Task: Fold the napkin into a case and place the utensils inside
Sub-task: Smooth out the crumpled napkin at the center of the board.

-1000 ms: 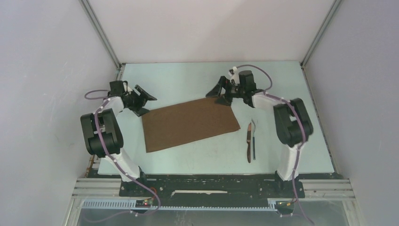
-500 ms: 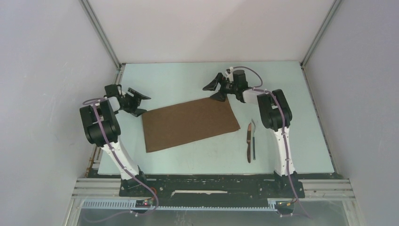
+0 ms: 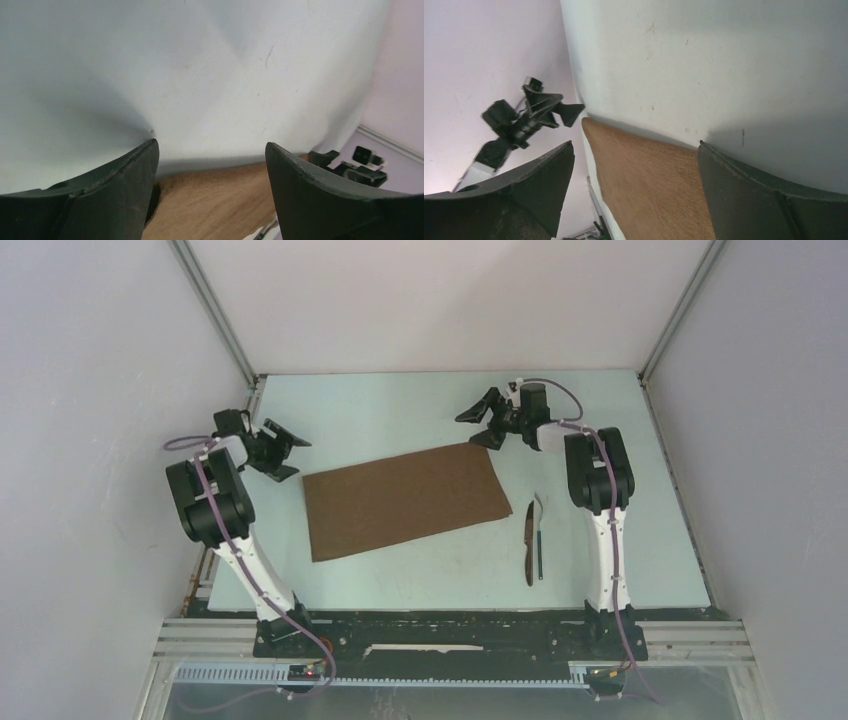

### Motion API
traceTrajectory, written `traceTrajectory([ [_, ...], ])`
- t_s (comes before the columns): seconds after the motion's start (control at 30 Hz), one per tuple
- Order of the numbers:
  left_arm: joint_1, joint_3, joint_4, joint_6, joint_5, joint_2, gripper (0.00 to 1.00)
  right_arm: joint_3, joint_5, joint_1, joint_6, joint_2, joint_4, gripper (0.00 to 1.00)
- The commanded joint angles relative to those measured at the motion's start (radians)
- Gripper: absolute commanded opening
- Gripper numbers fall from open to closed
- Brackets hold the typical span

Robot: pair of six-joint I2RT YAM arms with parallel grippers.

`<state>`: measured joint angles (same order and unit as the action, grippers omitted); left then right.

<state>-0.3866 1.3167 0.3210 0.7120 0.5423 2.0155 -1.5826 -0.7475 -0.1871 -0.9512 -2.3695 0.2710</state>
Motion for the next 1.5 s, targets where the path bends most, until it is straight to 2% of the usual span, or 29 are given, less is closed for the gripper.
traceTrajectory([
  [0.0, 0.014, 0.010, 0.072, -0.117, -0.097, -0.175, 0.85, -0.100, -0.005, 0.017, 0.181, 0.046, -0.240, 1.00],
  [0.1, 0.062, -0.058, 0.070, -0.105, -0.111, -0.287, 0.86, -0.112, 0.047, -0.009, 0.303, 0.145, -0.418, 1.00],
  [0.17, 0.099, -0.127, 0.047, -0.070, -0.109, -0.337, 0.86, -0.076, 0.069, -0.037, 0.342, 0.202, -0.459, 1.00],
  [0.27, 0.150, -0.194, -0.011, -0.021, -0.059, -0.323, 0.87, -0.001, 0.007, -0.081, 0.311, 0.234, -0.357, 1.00],
  [0.37, 0.151, -0.165, -0.037, 0.020, 0.002, -0.208, 0.87, 0.002, -0.062, -0.125, 0.200, 0.181, -0.227, 1.00],
  [0.5, 0.135, -0.118, -0.045, 0.025, -0.029, -0.116, 0.88, -0.026, -0.064, -0.213, 0.088, 0.087, -0.049, 1.00],
  [0.67, 0.099, -0.098, -0.025, 0.014, -0.038, -0.042, 0.87, -0.129, -0.029, -0.296, 0.038, -0.050, 0.018, 1.00],
  [0.8, 0.077, -0.088, 0.012, -0.003, -0.039, -0.009, 0.86, -0.125, 0.004, -0.266, 0.009, -0.096, 0.061, 1.00],
  [1.1, 0.032, -0.032, 0.094, -0.057, -0.089, -0.004, 0.86, -0.128, 0.055, -0.131, 0.050, -0.091, -0.066, 1.00],
  [1.23, 0.044, 0.002, 0.125, -0.123, -0.128, -0.073, 0.87, -0.129, 0.051, -0.092, 0.081, -0.059, -0.114, 1.00],
  [1.3, 0.056, 0.016, 0.123, -0.142, -0.121, -0.114, 0.87, -0.186, 0.058, -0.084, 0.154, -0.040, -0.230, 1.00],
  [1.4, 0.084, 0.009, 0.080, -0.145, -0.058, -0.165, 0.87, -0.336, 0.101, -0.080, 0.302, -0.023, -0.547, 1.00],
  [1.47, 0.124, -0.019, 0.029, -0.122, -0.018, -0.194, 0.88, -0.360, 0.114, -0.082, 0.358, 0.019, -0.646, 1.00],
])
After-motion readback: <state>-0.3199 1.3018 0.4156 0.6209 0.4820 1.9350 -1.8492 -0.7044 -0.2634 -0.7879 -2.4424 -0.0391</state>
